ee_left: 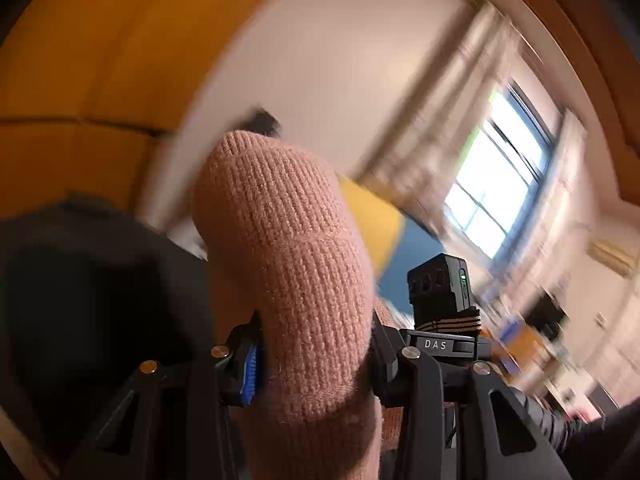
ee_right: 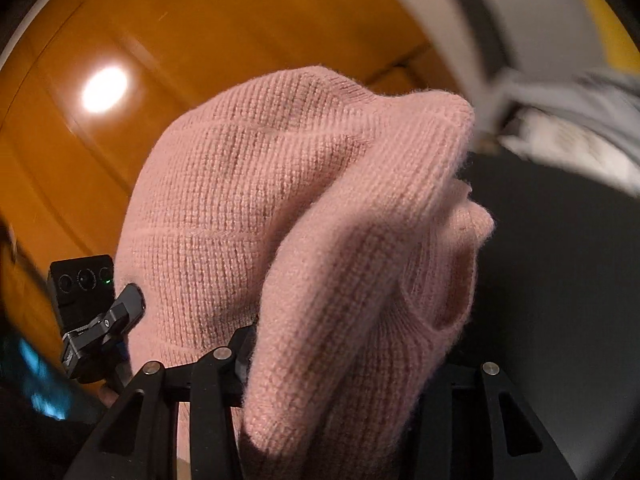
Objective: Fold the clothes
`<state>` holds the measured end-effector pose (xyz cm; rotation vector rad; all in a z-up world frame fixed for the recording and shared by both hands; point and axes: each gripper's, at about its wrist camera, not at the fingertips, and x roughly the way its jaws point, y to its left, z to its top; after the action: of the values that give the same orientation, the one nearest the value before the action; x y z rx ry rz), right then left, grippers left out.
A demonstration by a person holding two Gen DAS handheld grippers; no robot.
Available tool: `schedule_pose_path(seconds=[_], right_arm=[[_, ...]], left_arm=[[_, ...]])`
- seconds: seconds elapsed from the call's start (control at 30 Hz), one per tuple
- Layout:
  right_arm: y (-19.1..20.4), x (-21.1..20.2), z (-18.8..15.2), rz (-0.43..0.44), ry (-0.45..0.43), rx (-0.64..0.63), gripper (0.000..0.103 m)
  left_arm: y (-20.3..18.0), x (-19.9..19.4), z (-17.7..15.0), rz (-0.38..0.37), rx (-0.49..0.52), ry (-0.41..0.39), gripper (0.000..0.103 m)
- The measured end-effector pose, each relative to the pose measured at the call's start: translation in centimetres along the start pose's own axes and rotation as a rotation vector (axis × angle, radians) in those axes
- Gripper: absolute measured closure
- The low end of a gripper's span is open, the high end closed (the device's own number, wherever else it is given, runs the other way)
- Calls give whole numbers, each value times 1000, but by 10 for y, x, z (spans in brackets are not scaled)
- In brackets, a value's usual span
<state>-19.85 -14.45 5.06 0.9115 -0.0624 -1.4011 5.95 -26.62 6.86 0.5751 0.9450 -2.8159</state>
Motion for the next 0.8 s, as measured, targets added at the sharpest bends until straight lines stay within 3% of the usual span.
schedule_pose_path(seconds=[0.2, 0.3, 0.37, 0.43, 0.6, 0.67, 0.8], right_arm=[[49, 126, 91, 22, 141, -158, 57], [40, 186, 94, -18, 247, -119, 57], [25, 207, 84, -7, 271, -54, 53], [9, 229, 74, 3, 296, 11, 52], [18, 215, 74, -33, 295, -13, 53], [13, 209, 72, -58, 280, -4, 44], [0, 193, 74, -40, 229, 70, 37]], left_arm=[[96, -18, 30, 228, -168, -61, 61], [145, -27, 45, 342, -253, -91, 60], [165, -35, 48, 322, -315, -113, 60], [165, -37, 53, 316, -294, -107, 60], [161, -27, 68, 318, -232, -43, 56], [152, -25, 70, 329, -235, -31, 53], [129, -36, 79, 435, -148, -61, 49]])
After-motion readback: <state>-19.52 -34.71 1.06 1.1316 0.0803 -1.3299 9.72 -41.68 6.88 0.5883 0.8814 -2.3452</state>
